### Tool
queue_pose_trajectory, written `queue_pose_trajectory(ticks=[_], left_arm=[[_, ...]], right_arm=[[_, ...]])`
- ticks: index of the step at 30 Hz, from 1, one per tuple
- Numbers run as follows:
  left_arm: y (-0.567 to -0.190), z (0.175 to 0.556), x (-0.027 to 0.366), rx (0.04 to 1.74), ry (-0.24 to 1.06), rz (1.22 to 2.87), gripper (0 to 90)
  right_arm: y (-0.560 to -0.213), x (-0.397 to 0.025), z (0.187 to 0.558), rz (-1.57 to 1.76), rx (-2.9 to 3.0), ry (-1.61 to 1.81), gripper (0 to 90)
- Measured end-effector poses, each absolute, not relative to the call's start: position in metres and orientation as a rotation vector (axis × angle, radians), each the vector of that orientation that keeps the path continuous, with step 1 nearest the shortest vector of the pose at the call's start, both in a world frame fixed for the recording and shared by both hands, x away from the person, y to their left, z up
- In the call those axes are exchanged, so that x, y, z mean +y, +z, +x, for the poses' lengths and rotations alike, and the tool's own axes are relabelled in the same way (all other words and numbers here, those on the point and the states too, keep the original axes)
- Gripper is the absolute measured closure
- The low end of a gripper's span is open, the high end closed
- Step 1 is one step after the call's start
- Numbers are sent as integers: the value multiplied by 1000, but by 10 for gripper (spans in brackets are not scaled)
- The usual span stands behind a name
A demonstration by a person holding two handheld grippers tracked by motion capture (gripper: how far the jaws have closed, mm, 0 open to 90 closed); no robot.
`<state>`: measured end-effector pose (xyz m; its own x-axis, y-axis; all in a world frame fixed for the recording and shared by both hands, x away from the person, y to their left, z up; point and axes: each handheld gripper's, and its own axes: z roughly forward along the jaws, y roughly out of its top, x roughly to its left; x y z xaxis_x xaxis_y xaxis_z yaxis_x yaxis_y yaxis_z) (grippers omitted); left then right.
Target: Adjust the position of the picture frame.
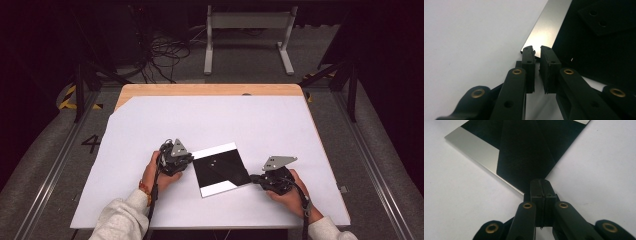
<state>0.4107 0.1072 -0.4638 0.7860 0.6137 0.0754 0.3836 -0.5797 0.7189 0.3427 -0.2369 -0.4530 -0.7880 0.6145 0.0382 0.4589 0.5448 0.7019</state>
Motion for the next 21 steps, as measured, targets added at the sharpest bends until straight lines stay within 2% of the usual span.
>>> queue_pose_trajectory(ticks=[8, 13, 16, 21], left_arm=[[-465, 422, 100, 751, 433, 2234, 829], [-464, 419, 101, 771, 436, 2231, 774], [-457, 402, 108, 725, 398, 2238, 766], [-451, 350, 120, 588, 278, 2240, 797]], right_arm=[[-454, -236, 333, 896, 2583, 1087, 900], [-456, -237, 329, 891, 2570, 1115, 900], [-456, -237, 328, 899, 2563, 1123, 900], [-458, -240, 326, 917, 2557, 1165, 900]])
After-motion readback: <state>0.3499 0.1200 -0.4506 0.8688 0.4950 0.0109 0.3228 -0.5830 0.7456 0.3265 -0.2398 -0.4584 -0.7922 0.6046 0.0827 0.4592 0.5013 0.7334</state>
